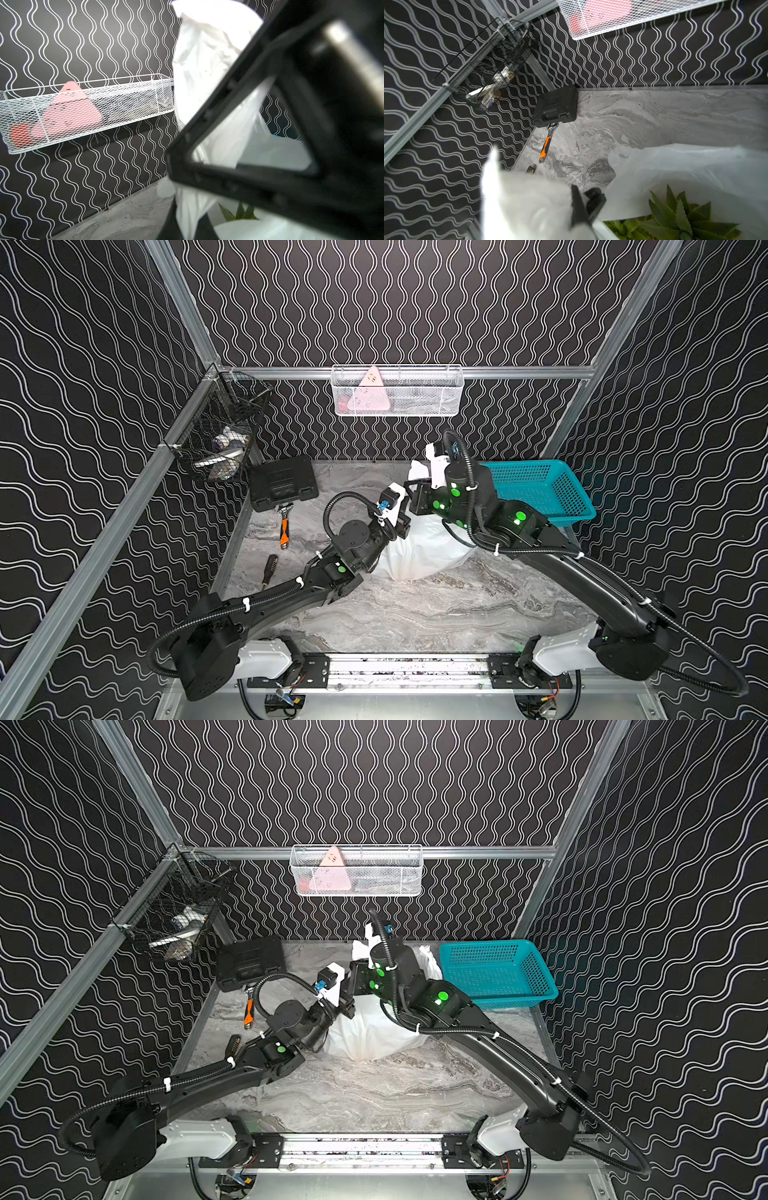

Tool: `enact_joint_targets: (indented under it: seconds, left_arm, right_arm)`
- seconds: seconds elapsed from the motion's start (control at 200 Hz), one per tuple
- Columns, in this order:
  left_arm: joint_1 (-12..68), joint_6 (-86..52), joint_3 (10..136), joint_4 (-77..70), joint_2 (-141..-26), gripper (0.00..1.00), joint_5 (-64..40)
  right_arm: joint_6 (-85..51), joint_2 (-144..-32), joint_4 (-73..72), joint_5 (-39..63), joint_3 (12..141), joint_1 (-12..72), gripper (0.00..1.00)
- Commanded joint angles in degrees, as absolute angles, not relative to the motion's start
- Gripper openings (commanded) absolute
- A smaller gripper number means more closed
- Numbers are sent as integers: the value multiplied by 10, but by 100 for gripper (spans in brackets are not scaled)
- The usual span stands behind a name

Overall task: Place the pineapple into a plastic bag & tie a knot
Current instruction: Cross the plastic bag at the center of the board.

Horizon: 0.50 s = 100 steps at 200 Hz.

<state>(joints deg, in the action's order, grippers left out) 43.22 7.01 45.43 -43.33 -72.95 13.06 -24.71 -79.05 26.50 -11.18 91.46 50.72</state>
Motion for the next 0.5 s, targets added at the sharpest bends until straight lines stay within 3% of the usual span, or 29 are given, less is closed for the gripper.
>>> enact_joint_targets:
  seconds: [0.0,0.165,0.35,0.495]
  left_arm:
    - [408,31,453,-387,-717,0,64]
    - [373,-12,455,-374,-705,0,-19]
    - [352,-29,467,-345,-700,0,-70]
    - [331,-52,467,-345,-696,0,-105]
  right_arm:
    - [-67,-719,184,-11,912,474,56]
    - [65,-655,390,83,970,359,99]
    - [177,-613,515,192,891,242,100]
    - [154,-562,395,243,771,158,100]
